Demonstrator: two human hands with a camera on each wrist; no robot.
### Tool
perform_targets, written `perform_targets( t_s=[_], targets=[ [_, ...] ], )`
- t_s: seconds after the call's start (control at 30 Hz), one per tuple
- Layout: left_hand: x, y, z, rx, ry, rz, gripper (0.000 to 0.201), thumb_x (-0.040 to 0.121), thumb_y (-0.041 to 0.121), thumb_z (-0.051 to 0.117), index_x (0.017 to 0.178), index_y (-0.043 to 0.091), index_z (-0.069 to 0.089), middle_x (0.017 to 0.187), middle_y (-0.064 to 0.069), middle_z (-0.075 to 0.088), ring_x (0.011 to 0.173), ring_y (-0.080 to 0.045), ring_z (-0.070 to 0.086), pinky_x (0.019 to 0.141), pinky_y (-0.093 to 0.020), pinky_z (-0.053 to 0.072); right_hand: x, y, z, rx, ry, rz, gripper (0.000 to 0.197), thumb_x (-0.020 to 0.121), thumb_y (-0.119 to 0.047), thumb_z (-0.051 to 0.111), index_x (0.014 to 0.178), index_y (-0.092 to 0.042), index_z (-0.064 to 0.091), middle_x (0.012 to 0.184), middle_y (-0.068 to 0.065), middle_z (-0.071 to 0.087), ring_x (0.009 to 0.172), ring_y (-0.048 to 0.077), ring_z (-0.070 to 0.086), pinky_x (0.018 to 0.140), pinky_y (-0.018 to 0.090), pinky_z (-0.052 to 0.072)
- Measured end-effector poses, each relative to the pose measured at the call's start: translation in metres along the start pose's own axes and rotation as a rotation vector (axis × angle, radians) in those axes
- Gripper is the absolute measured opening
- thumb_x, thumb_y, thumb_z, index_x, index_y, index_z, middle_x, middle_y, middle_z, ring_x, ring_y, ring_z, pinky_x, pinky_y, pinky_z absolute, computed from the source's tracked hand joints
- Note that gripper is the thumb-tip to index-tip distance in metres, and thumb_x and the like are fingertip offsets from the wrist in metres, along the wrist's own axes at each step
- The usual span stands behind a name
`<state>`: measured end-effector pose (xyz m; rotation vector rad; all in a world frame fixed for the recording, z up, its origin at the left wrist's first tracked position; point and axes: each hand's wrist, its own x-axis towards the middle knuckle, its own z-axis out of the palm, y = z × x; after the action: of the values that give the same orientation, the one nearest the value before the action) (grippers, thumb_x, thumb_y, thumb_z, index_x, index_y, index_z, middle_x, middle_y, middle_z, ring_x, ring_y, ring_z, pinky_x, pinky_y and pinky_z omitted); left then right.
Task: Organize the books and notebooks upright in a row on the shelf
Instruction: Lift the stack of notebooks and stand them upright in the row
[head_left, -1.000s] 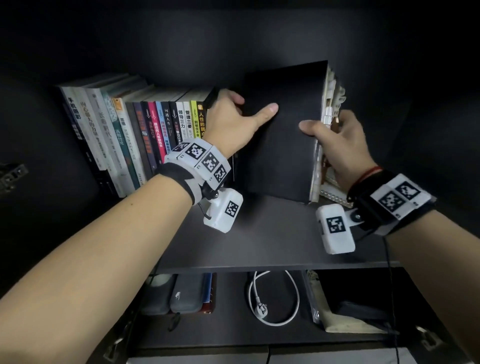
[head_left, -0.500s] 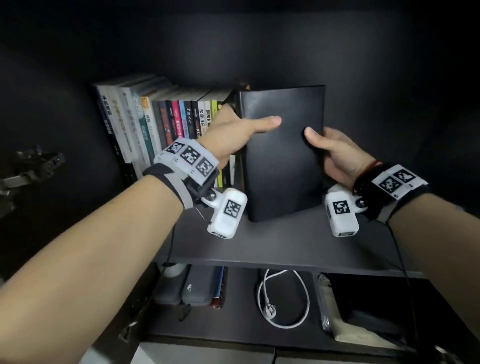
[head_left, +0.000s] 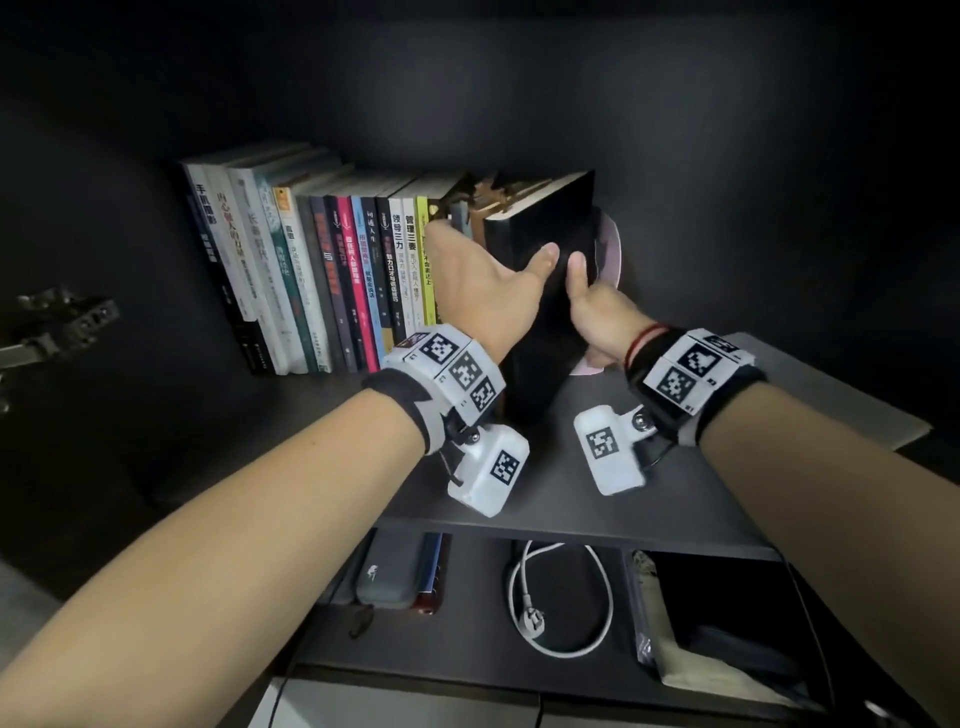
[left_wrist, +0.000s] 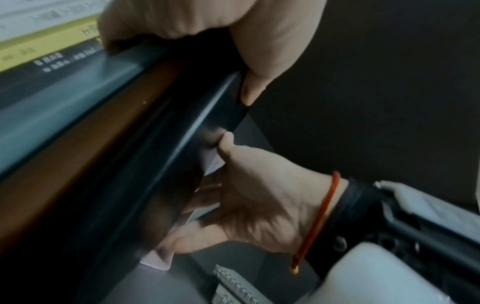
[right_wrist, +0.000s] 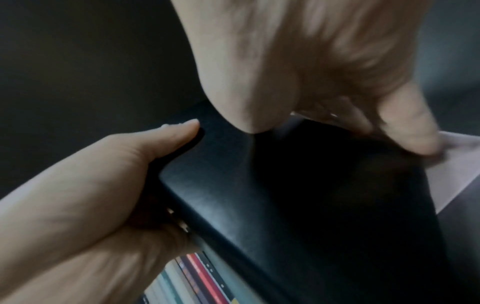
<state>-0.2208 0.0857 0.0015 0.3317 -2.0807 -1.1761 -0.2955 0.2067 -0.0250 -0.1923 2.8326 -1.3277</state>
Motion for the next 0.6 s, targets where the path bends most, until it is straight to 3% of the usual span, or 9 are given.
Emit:
perform_targets(
  t_s=[0.07, 0.13, 0.17, 0.27, 0.33, 0.43, 0.5, 0.57, 0.6],
  targets=[
    [0.0, 0.001, 0.004, -0.002, 0.013, 0.041, 0.085, 0.076, 0.047, 0.085, 0.131, 0.002, 0.038, 0.116, 0.0, 0.034, 0.113, -0.012, 0.037, 0.093, -0.012, 0.025, 0.002, 0.002, 0.003, 0.101, -0.04, 0.03, 0.084, 0.103, -0.066, 0.013, 0.151, -0.001, 0.036, 0.104, 0.029, 0.07, 0.081, 0.041, 0.074, 0.09, 0.048, 0.059],
    [-0.002, 0.004, 0.008, -0.01, -0.025, 0.095, 0.091, 0.069, 0.049, 0.088, 0.128, 0.002, 0.037, 0.12, -0.003, 0.037, 0.119, -0.018, 0.042, 0.105, -0.025, 0.035, 0.003, 0.006, 0.002, 0.385, -0.056, -0.019, 0.057, 0.109, -0.054, 0.025, 0.144, -0.012, 0.043, 0.089, 0.015, 0.068, 0.055, 0.026, 0.07, 0.054, 0.036, 0.058],
    [-0.004, 0.006, 0.009, -0.017, -0.065, 0.121, 0.095, 0.066, 0.051, 0.089, 0.128, 0.003, 0.036, 0.124, -0.006, 0.039, 0.122, -0.021, 0.042, 0.107, -0.029, 0.037, 0.002, 0.009, 0.001, 0.537, -0.071, -0.038, 0.045, 0.111, -0.046, 0.029, 0.137, -0.013, 0.048, 0.088, 0.01, 0.067, 0.055, 0.018, 0.069, 0.047, 0.029, 0.053],
    [-0.007, 0.01, 0.011, -0.025, -0.195, 0.181, 0.103, 0.06, 0.056, 0.091, 0.129, 0.007, 0.032, 0.131, -0.009, 0.037, 0.123, -0.021, 0.041, 0.108, -0.031, 0.04, 0.007, 0.017, -0.003, 0.665, -0.095, -0.112, 0.04, 0.111, -0.031, 0.034, 0.135, -0.017, 0.064, 0.114, 0.008, 0.077, 0.101, 0.026, 0.076, 0.066, 0.034, 0.06],
    [-0.001, 0.008, 0.009, -0.001, -0.267, 0.202, 0.104, 0.059, 0.057, 0.092, 0.128, 0.009, 0.029, 0.13, -0.009, 0.035, 0.123, -0.021, 0.04, 0.109, -0.034, 0.04, 0.0, 0.018, -0.012, 0.536, -0.15, -0.218, 0.036, 0.102, -0.004, 0.04, 0.121, -0.014, 0.069, 0.097, 0.008, 0.077, 0.081, 0.02, 0.075, 0.059, 0.033, 0.057],
    [0.013, 0.006, 0.001, 0.033, -0.381, 0.202, 0.104, 0.058, 0.056, 0.093, 0.125, 0.012, 0.026, 0.129, -0.008, 0.033, 0.119, -0.018, 0.04, 0.105, -0.027, 0.039, -0.017, 0.02, -0.028, 0.268, -0.375, -0.295, 0.041, 0.081, 0.022, 0.05, 0.104, -0.01, 0.062, 0.054, 0.002, 0.046, 0.044, 0.011, 0.041, 0.044, 0.024, 0.032],
    [0.02, 0.008, -0.003, 0.053, -0.427, 0.197, 0.106, 0.059, 0.052, 0.093, 0.128, 0.011, 0.025, 0.132, -0.008, 0.033, 0.12, -0.017, 0.04, 0.102, -0.024, 0.038, -0.027, 0.018, -0.031, 0.139, -0.498, -0.307, 0.056, 0.084, 0.01, 0.073, 0.13, -0.016, 0.053, 0.051, -0.005, 0.056, 0.043, 0.009, 0.05, 0.043, 0.023, 0.041],
    [0.024, 0.012, -0.007, 0.082, -0.453, 0.198, 0.11, 0.06, 0.049, 0.094, 0.134, 0.008, 0.024, 0.138, -0.01, 0.035, 0.122, -0.019, 0.041, 0.1, -0.022, 0.037, -0.028, 0.014, -0.023, 0.096, -0.428, -0.309, 0.086, 0.072, -0.025, 0.093, 0.145, -0.023, 0.047, 0.097, 0.001, 0.081, 0.087, 0.019, 0.078, 0.071, 0.036, 0.066],
    [0.027, 0.013, -0.009, 0.106, -0.457, 0.21, 0.111, 0.059, 0.048, 0.095, 0.135, 0.007, 0.025, 0.138, -0.011, 0.038, 0.12, -0.019, 0.044, 0.096, -0.022, 0.038, -0.026, 0.014, -0.017, 0.117, -0.34, -0.315, 0.1, 0.061, -0.036, 0.097, 0.147, -0.027, 0.046, 0.117, 0.002, 0.078, 0.108, 0.023, 0.075, 0.083, 0.043, 0.065]
  ],
)
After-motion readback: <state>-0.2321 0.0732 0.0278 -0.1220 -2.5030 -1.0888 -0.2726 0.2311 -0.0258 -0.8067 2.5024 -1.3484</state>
